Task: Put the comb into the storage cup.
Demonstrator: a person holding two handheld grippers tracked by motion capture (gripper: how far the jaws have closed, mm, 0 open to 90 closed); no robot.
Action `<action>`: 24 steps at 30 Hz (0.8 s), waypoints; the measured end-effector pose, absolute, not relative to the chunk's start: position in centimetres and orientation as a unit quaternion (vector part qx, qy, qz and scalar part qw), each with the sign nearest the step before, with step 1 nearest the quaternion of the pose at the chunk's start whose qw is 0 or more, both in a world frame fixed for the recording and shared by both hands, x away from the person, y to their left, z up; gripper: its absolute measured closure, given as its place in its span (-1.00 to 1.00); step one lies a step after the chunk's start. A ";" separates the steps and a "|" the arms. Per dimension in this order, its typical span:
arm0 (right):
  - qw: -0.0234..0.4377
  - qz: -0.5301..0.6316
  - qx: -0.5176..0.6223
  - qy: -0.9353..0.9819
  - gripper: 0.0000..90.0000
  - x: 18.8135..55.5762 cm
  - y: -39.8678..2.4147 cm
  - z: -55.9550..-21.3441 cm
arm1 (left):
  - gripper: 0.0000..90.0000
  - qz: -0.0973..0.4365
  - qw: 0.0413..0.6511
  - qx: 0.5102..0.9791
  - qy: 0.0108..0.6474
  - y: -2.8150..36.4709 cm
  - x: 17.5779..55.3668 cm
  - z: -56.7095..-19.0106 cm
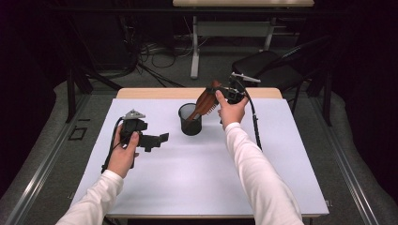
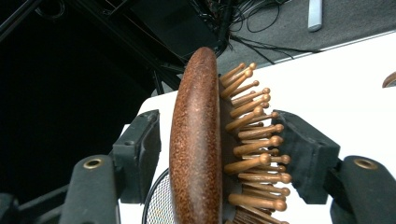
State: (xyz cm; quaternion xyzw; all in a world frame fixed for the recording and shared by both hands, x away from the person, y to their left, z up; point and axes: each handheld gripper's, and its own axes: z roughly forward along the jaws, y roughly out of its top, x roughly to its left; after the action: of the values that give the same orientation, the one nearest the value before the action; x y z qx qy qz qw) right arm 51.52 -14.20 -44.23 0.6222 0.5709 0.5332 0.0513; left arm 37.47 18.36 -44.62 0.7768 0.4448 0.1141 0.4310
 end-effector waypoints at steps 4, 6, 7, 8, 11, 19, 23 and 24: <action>0.051 0.531 0.621 0.574 -0.38 51.6 -14.2 -44.3 | -0.99 0.112 0.430 0.777 0.446 18.3 37.5 -44.7; 0.049 0.530 0.622 0.575 -0.43 51.6 -14.2 -44.3 | -0.99 0.112 0.429 0.779 0.444 18.2 37.5 -44.8; 0.048 0.529 0.622 0.576 -0.45 51.6 -14.3 -44.3 | -0.99 0.112 0.429 0.779 0.444 18.2 37.5 -44.8; 0.050 0.528 0.622 0.577 -0.47 51.6 -14.3 -44.3 | -0.99 0.112 0.428 0.779 0.444 18.2 37.5 -44.8; 0.052 0.528 0.622 0.576 -0.50 51.6 -14.4 -44.3 | -0.99 0.112 0.429 0.778 0.445 18.2 37.5 -44.8; 0.062 0.529 0.618 0.579 -0.58 51.6 -14.7 -44.1 | -0.99 0.112 0.428 0.779 0.443 18.1 37.5 -44.8; 0.067 0.529 0.615 0.581 -0.62 51.6 -14.9 -43.9 | -0.99 0.112 0.428 0.779 0.444 18.1 37.6 -44.8; 0.069 0.529 0.614 0.581 -0.65 51.6 -14.9 -43.9 | -0.99 0.111 0.428 0.779 0.444 18.1 37.6 -44.8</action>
State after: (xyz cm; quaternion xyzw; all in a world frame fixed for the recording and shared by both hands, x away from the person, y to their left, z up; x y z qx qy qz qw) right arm 51.58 -14.91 -43.92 0.6139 0.5814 0.5295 0.0688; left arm 37.56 18.09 -44.82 0.7790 0.4443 0.1112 0.4283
